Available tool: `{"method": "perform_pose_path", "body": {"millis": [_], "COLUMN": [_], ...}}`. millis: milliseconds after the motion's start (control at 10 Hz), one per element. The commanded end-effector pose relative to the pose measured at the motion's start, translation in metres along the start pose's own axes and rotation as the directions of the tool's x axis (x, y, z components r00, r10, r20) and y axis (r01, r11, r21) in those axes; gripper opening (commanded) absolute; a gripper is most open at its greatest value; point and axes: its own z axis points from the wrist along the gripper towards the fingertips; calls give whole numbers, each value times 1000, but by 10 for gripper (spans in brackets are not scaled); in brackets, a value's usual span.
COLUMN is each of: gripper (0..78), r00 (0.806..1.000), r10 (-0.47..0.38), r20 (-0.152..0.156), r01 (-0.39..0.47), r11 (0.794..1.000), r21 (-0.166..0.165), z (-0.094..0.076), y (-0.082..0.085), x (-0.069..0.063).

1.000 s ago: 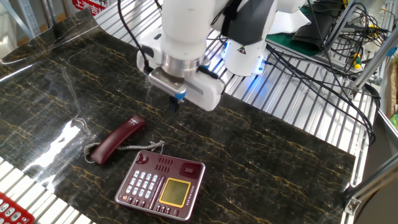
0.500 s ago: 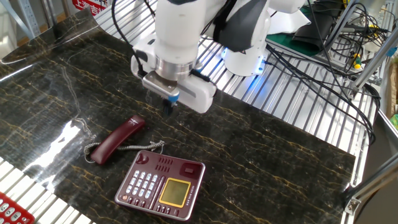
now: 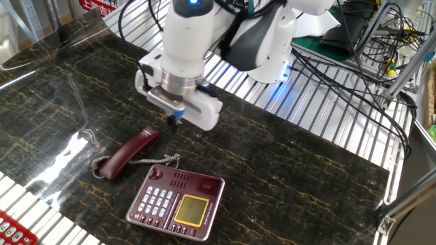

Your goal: Place the handset of the telephone on the corresponding phone cradle

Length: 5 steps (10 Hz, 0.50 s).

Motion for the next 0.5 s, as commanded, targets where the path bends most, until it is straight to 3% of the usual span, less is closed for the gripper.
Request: {"method": "perform_pose_path", "body": {"millis": [100, 500], "gripper": [0, 0], "r00": [999, 998], "r10": [-23, -56], "r20": [32, 10], "r01": [23, 56], "r11": [1000, 998], "r21": [13, 3], "z": [17, 22], "y": [-15, -14], "x": [4, 5]}}
